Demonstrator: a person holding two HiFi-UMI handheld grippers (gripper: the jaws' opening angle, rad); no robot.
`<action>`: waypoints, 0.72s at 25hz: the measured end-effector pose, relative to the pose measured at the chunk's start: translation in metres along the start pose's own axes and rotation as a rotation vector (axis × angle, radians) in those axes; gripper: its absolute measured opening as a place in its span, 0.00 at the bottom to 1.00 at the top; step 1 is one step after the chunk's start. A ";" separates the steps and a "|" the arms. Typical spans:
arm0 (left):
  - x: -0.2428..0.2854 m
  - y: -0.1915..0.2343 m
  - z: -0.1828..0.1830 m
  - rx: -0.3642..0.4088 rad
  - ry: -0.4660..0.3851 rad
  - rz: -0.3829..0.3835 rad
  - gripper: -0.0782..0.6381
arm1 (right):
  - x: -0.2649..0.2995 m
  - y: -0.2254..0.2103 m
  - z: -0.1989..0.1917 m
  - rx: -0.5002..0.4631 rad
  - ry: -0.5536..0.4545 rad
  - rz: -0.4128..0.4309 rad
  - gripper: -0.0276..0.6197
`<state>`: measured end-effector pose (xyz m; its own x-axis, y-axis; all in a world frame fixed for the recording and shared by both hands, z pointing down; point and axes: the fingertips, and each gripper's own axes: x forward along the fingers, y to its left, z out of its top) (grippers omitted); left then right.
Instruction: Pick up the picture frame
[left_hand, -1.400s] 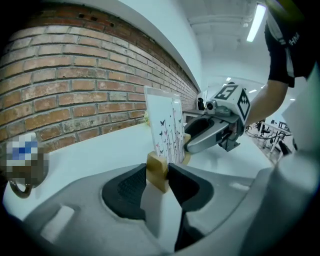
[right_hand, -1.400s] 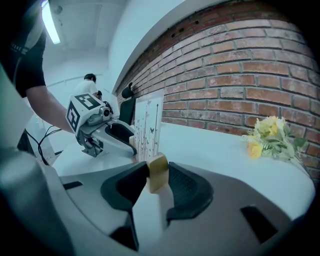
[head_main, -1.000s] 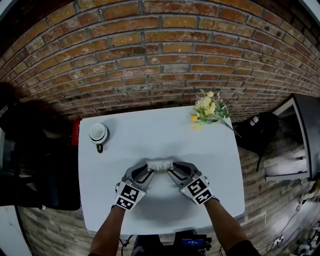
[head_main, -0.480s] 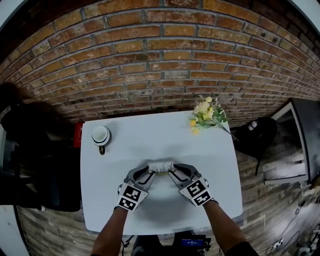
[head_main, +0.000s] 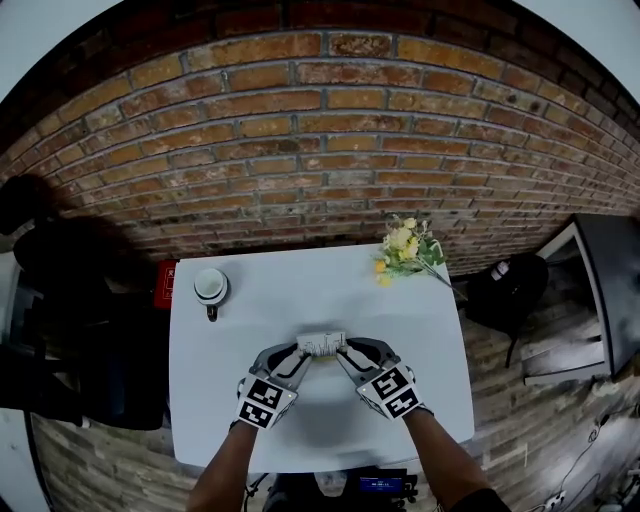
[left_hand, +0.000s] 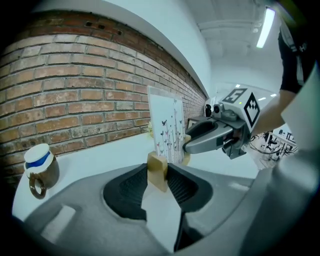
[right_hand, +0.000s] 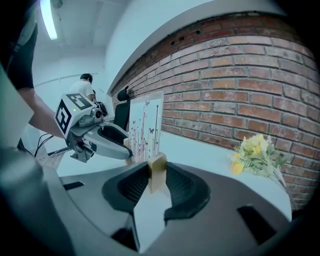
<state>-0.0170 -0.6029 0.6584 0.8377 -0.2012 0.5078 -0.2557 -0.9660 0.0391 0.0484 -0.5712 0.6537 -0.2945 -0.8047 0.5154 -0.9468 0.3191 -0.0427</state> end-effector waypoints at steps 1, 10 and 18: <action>-0.003 -0.002 0.006 -0.002 -0.001 0.000 0.29 | -0.004 -0.001 0.005 0.000 0.000 -0.002 0.22; -0.027 -0.013 0.062 -0.019 -0.055 0.024 0.29 | -0.045 -0.007 0.055 -0.008 -0.029 -0.030 0.22; -0.042 -0.026 0.074 -0.021 -0.056 0.040 0.29 | -0.064 0.001 0.065 -0.009 -0.051 -0.034 0.21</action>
<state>-0.0100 -0.5814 0.5727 0.8521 -0.2486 0.4606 -0.2990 -0.9535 0.0385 0.0580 -0.5525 0.5651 -0.2689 -0.8394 0.4724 -0.9551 0.2957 -0.0181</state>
